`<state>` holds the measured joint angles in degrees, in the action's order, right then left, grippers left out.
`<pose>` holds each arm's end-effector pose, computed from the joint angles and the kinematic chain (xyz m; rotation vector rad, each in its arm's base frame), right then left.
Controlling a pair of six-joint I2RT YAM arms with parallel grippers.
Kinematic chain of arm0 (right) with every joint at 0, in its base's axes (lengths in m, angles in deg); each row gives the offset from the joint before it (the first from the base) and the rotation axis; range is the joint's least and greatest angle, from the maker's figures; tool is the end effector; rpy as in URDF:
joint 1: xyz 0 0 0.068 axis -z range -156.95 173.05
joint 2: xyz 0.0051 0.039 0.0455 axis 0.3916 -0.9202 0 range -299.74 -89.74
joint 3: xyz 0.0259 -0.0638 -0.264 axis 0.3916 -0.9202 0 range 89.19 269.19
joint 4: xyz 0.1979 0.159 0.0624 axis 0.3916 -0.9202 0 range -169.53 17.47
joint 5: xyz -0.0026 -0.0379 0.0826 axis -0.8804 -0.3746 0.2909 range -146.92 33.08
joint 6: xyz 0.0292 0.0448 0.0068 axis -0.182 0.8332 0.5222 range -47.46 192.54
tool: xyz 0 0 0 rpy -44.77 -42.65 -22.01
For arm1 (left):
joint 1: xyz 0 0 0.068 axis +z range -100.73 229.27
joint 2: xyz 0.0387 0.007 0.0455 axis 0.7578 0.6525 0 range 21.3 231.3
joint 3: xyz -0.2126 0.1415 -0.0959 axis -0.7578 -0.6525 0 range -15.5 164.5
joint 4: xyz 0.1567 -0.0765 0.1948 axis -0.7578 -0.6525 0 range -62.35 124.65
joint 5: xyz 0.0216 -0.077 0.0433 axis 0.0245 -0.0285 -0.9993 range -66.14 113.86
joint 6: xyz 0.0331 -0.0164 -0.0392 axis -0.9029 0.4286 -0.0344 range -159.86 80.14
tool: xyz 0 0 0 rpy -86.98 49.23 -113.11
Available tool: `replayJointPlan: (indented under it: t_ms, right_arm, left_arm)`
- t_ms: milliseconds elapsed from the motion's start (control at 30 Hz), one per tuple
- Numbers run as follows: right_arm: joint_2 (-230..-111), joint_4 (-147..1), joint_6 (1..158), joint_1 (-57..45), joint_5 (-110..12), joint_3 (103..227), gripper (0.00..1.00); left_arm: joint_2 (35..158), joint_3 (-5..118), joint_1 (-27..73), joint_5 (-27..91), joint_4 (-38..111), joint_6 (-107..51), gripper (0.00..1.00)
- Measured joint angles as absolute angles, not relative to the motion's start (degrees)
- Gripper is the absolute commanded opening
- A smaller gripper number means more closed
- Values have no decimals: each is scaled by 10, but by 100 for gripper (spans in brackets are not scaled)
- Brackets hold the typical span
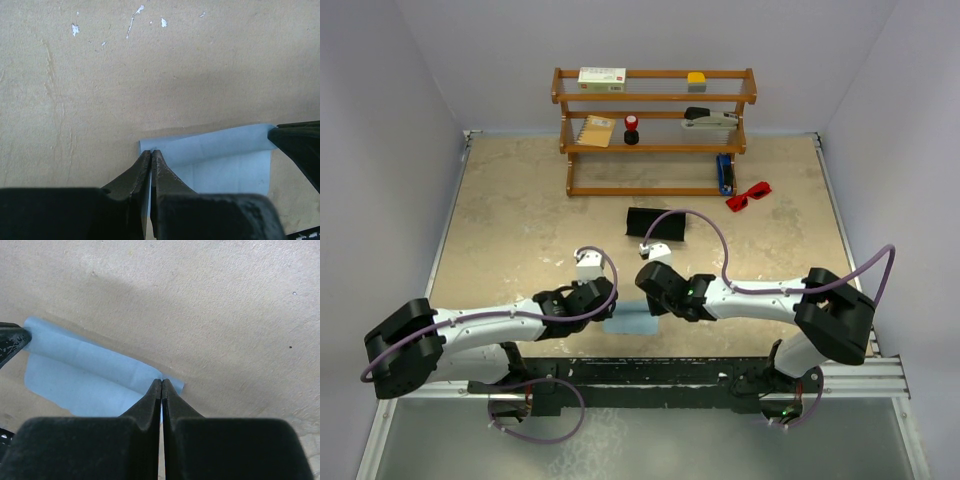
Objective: Organize the sunglasses
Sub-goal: Fold the glasses cleaning cloth at the center of the board.
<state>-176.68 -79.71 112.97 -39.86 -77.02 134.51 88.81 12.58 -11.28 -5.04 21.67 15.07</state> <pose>0.1473 0.2612 0.1785 -0.3106 2.3805 0.4432 0.1185 -0.1748 0.1649 -0.0908 2.3634 -0.3542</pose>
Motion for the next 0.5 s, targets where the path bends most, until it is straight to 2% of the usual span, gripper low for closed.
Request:
replayJointPlan:
  t_ms: [500]
  right_arm:
    - [-1766, -800, 1147, -415, -771, 1337, 0]
  left_arm:
    - [885, 118, -119, -54, 213, 157, 0]
